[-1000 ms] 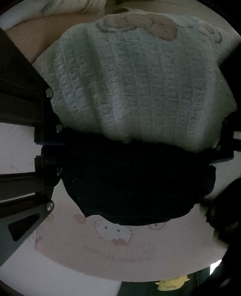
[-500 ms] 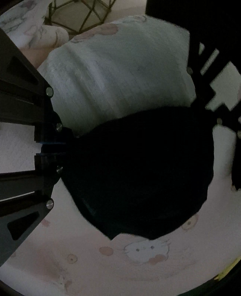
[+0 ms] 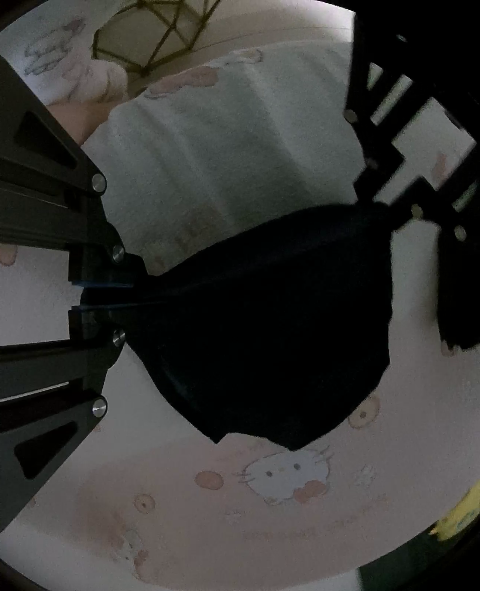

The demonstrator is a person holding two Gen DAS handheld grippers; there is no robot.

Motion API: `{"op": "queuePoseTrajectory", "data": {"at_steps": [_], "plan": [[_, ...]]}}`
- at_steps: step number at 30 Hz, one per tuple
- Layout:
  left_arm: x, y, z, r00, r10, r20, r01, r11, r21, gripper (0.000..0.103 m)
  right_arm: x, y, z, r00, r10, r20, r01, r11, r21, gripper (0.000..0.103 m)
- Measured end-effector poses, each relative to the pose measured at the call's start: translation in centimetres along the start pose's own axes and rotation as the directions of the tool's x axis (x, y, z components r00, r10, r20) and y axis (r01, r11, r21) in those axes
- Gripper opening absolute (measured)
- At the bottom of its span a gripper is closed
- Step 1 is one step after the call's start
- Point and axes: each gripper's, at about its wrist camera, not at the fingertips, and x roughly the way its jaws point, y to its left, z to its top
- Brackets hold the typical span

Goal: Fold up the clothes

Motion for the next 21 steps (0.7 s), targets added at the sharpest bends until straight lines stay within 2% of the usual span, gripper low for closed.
{"op": "queuePoseTrajectory", "data": {"at_steps": [7,14,21], "plan": [[0.4,3.6,0.5,0.999,-0.029,0.034,0.033,0.993,-0.111,0.007,-0.2,-3.7,1.8,0.999,0.004,0.037,-0.007,0.997,0.083,0.005],[1.4,8.1,0.8,0.995,-0.068,0.071,0.084,0.964,-0.251,0.007,-1.1,-6.4,2.9,0.997,-0.031,0.070,0.024,0.994,0.105,0.005],[2.4,11.1,1.4,0.995,-0.062,0.080,0.084,0.946,-0.313,0.007,-0.4,-9.5,4.6,0.996,-0.054,0.071,0.045,0.991,0.124,0.005]]}}
